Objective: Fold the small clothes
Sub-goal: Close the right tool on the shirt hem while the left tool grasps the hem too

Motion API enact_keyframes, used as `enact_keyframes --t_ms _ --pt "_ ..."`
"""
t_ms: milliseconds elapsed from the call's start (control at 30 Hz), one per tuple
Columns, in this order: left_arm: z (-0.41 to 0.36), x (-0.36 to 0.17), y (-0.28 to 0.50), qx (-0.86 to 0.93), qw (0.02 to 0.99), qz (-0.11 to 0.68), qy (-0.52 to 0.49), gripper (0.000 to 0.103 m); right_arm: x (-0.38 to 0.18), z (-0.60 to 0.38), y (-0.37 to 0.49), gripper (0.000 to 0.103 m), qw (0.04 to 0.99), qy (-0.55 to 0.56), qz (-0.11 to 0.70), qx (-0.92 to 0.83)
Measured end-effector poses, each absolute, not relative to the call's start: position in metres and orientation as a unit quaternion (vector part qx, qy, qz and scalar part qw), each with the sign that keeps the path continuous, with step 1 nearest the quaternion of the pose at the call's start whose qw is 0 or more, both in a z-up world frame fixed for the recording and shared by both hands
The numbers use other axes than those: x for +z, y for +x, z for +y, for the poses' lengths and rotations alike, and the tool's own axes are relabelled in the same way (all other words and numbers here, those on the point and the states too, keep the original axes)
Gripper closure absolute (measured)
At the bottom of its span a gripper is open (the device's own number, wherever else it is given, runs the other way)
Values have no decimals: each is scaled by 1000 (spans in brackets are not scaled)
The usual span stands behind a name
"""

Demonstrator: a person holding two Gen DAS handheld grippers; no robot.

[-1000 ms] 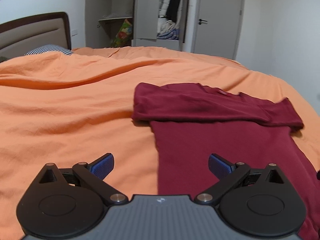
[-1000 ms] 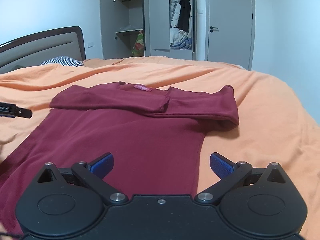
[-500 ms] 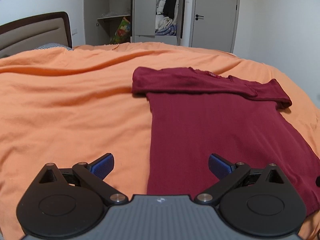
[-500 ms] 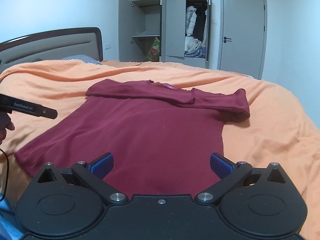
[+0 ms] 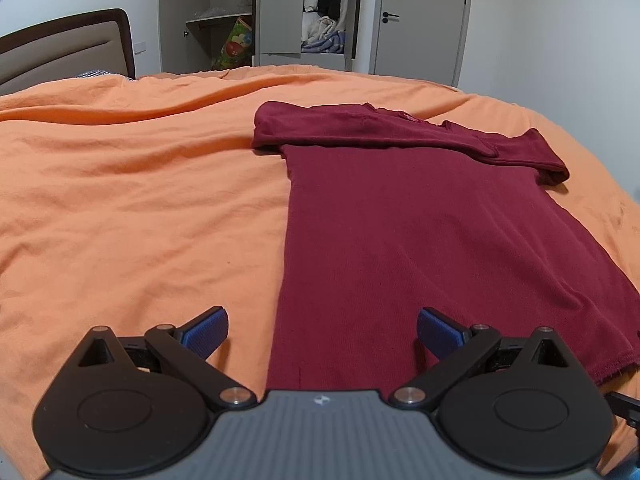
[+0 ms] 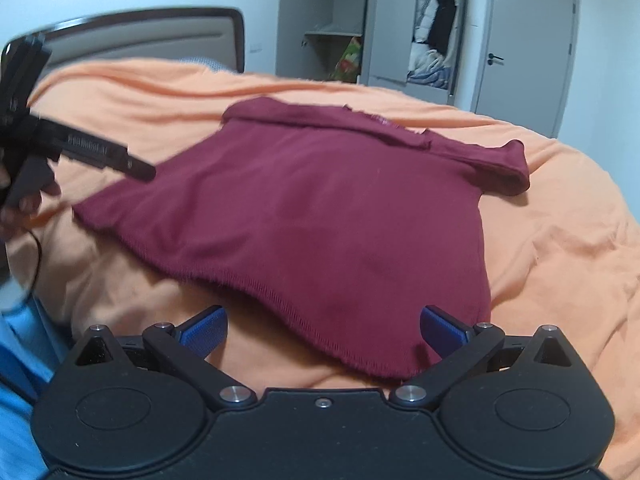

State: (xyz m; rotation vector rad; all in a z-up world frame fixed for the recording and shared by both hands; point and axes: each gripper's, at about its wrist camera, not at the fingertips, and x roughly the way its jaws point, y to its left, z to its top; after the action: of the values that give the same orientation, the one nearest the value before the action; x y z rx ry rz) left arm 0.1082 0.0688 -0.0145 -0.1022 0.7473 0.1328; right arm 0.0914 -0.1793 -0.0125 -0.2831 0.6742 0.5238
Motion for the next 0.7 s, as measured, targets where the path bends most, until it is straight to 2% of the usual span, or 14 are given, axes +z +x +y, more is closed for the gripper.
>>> enact_keyframes --t_ms 267,333,400,433,467,500,567,700 --pt "55 -5 88 4 942 332 -37 0 -25 -167 88 1 907 -205 281 239" --pt "48 -1 82 -25 947 319 -29 0 -23 -165 88 6 907 -212 268 246" --pt "39 2 76 -58 949 308 -18 0 -19 -164 91 28 904 -208 266 262" --pt "35 2 74 -76 949 305 -11 0 -18 -163 91 34 903 -205 265 269" --pt "30 2 71 -92 949 301 -1 0 -16 -162 92 47 902 -202 264 276" --pt "25 2 69 -105 949 296 10 0 -13 -160 92 65 901 -201 263 282" --pt "14 -2 65 -118 949 290 35 0 -10 -158 94 78 898 -197 263 291" --pt "-7 -14 67 -117 945 295 76 0 -1 -158 102 86 899 -172 267 300"
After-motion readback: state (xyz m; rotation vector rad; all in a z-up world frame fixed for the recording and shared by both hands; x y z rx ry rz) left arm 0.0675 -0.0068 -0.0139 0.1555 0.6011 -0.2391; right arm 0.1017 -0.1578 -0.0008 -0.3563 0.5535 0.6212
